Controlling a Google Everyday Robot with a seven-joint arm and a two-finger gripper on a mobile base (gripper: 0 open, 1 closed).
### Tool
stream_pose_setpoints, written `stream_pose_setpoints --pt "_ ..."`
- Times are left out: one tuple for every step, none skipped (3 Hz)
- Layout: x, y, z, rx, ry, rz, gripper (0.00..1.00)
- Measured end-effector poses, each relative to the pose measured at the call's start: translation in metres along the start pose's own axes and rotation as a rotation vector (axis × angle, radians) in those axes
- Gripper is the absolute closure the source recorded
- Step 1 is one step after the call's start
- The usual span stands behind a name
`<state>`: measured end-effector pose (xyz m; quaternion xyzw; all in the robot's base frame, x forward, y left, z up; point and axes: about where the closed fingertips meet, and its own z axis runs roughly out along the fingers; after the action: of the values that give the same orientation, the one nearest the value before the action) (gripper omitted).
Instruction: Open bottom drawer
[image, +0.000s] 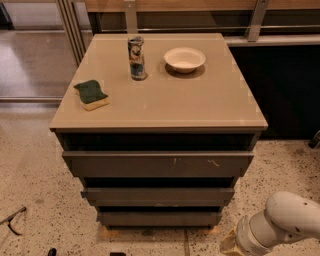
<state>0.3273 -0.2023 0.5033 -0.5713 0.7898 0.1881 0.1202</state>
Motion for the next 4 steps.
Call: stream_pose_setpoints --pt "0.0 -0.001 0.001 0.004 -0.003 -0.002 1.0" --pt "-0.001 -0.015 0.013 0.063 -0.04 -0.034 1.0" --pt "-0.001 -0.037 0.037 0.104 -0.097 -0.065 1.0" --pt "0.005 -0.065 0.07 0.107 -0.125 -0.067 1.0"
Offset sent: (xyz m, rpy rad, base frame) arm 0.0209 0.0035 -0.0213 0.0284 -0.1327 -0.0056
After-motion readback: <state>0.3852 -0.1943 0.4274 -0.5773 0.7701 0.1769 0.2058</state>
